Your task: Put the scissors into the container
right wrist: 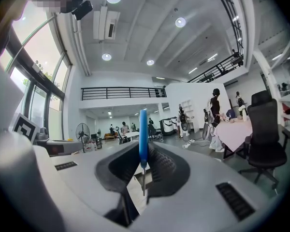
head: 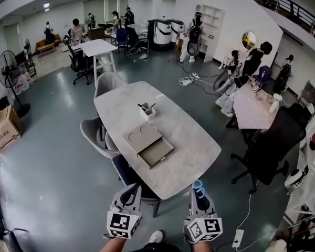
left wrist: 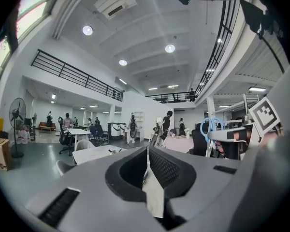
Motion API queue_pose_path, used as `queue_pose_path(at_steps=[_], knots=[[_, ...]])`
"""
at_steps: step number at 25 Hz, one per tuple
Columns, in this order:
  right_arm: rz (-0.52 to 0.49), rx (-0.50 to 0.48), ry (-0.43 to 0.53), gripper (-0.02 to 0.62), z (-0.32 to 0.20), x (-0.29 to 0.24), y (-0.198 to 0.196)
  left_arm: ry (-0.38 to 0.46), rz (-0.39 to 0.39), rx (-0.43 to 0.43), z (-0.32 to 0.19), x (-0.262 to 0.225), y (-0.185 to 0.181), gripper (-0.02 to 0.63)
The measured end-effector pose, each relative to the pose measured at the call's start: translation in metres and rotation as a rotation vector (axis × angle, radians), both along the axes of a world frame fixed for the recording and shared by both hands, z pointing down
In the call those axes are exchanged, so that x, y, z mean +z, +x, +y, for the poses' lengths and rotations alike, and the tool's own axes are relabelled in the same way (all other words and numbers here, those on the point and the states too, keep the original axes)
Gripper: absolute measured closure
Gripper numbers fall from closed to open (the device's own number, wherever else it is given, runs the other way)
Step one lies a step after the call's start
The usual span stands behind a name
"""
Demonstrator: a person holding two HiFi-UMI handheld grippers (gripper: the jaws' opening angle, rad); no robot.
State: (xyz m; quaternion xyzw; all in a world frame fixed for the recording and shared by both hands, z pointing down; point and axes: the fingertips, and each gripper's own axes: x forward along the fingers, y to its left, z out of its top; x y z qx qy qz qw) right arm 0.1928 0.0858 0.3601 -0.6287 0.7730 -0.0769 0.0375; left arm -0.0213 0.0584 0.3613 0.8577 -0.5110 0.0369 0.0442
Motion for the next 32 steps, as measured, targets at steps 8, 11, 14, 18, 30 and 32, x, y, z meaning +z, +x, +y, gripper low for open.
queue_pose_path(at_steps=[8, 11, 14, 18, 30, 32], knots=[[0.003, -0.044, 0.007, 0.554, -0.052, 0.008, 0.03, 0.01, 0.004, -0.034, -0.048, 0.007, 0.032, 0.581], [0.006, -0.058, 0.016, 0.554, -0.067, 0.008, 0.036, 0.015, 0.005, -0.048, -0.058, 0.008, 0.038, 0.581], [0.008, -0.07, 0.013, 0.554, -0.079, 0.009, 0.037, 0.012, 0.002, -0.058, -0.065, 0.008, 0.039, 0.581], [0.008, -0.086, 0.012, 0.554, -0.09, 0.009, 0.035, 0.004, 0.0, -0.077, -0.07, 0.01, 0.035, 0.581], [0.028, -0.11, 0.022, 0.554, -0.155, 0.014, 0.021, 0.008, 0.021, -0.081, -0.13, 0.017, 0.029, 0.581], [0.03, -0.109, 0.032, 0.554, -0.173, 0.011, 0.018, 0.017, 0.024, -0.078, -0.148, 0.016, 0.027, 0.581]])
